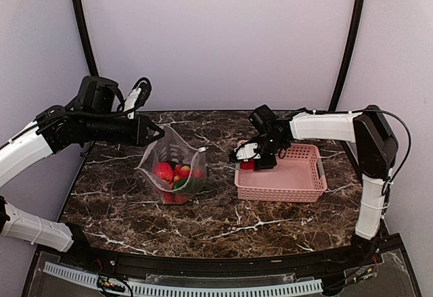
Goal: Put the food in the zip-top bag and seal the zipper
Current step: Pick up the fake fruit from the bin.
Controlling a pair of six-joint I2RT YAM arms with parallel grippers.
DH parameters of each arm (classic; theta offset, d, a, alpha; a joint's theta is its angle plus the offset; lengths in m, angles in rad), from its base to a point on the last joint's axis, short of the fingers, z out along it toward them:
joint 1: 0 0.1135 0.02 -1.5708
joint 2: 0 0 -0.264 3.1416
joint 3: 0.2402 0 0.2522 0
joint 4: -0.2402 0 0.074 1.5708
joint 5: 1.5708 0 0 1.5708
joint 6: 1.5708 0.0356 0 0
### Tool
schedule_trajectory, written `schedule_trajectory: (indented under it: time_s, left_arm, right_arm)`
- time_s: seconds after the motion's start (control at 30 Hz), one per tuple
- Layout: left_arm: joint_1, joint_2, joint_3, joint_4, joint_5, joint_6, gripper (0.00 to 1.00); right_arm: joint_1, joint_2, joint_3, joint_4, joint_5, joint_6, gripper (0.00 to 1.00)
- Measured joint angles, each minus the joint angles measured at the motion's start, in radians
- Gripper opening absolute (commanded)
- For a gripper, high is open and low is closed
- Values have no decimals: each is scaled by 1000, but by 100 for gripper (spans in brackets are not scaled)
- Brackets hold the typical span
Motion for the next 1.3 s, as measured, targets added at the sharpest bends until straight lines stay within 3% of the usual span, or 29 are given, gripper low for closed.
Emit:
schedule_trajectory:
  time_s: [0.33, 0.57, 1.1, 1.3]
  left_arm:
    - [0, 0, 0, -2, 6, 0, 1]
    - [0, 5, 1, -2, 12, 0, 1]
    - [0, 65, 10, 17, 38, 1, 1]
    - [0, 80, 24, 18, 34, 17, 1]
  right_arm:
    - [-5, 54, 0, 46, 27, 3, 63]
    - [-8, 63, -16, 53, 26, 32, 50]
    - [-12, -264, -155, 14, -66, 174, 40]
    - [-13, -345, -146, -18, -209, 274, 39]
